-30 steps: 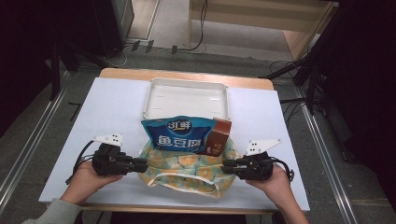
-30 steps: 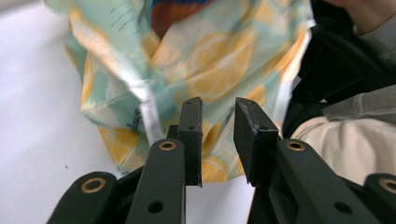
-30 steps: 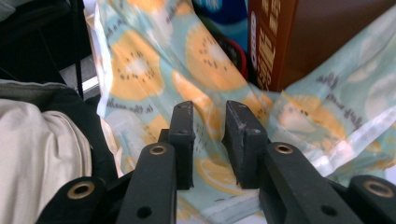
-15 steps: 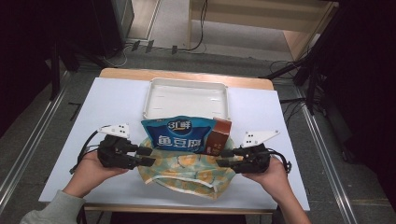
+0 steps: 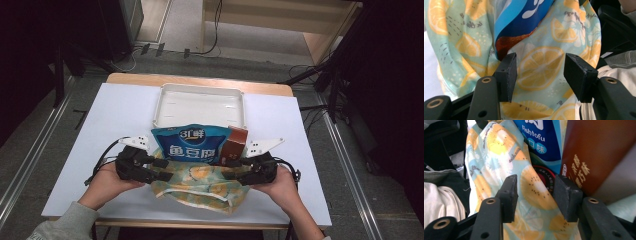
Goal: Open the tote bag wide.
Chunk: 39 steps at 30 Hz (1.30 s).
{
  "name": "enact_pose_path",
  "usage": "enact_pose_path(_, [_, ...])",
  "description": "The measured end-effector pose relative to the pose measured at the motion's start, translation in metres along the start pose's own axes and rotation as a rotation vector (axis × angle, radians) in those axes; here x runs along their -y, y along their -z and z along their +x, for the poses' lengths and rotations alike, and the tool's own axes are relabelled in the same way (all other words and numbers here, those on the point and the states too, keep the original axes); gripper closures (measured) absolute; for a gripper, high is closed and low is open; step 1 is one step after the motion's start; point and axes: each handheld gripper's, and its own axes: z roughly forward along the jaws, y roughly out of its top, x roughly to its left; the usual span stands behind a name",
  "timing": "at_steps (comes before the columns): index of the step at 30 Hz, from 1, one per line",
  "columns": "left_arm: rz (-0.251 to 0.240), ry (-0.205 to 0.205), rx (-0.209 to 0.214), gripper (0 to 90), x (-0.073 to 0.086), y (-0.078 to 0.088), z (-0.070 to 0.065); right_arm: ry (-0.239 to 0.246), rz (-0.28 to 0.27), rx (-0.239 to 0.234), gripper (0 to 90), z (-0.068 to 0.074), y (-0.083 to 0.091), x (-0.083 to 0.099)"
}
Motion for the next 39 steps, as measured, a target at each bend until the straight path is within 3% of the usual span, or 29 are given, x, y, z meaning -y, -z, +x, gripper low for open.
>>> enact_pose_path(4, [0.002, 0.003, -0.004, 48.2, 0.0, -0.002, 0.001, 0.0, 0.004, -0.004, 55.3, -0.001, -0.005, -0.001])
enact_pose_path(8, [0.015, 0.005, -0.01, 58.7, 0.002, -0.004, 0.0, -0.008, 0.016, -0.021, 68.2, 0.0, -0.007, -0.001])
enact_pose_path(11, [0.03, 0.003, -0.011, 72.5, 0.002, -0.007, -0.001, 0.001, 0.028, -0.024, 85.5, 0.004, -0.006, 0.0])
enact_pose_path(15, [0.041, 0.005, -0.007, 89.6, 0.003, -0.009, -0.002, -0.004, 0.031, -0.035, 90.0, 0.005, -0.005, 0.001])
enact_pose_path(26, [0.044, 0.041, 0.005, 90.0, 0.01, -0.011, 0.0, 0.005, 0.033, -0.08, 90.0, 0.016, 0.0, 0.01])
enact_pose_path(39, [0.045, 0.061, 0.01, 90.0, 0.014, -0.015, 0.002, 0.026, 0.067, -0.116, 90.0, 0.026, -0.012, 0.021])
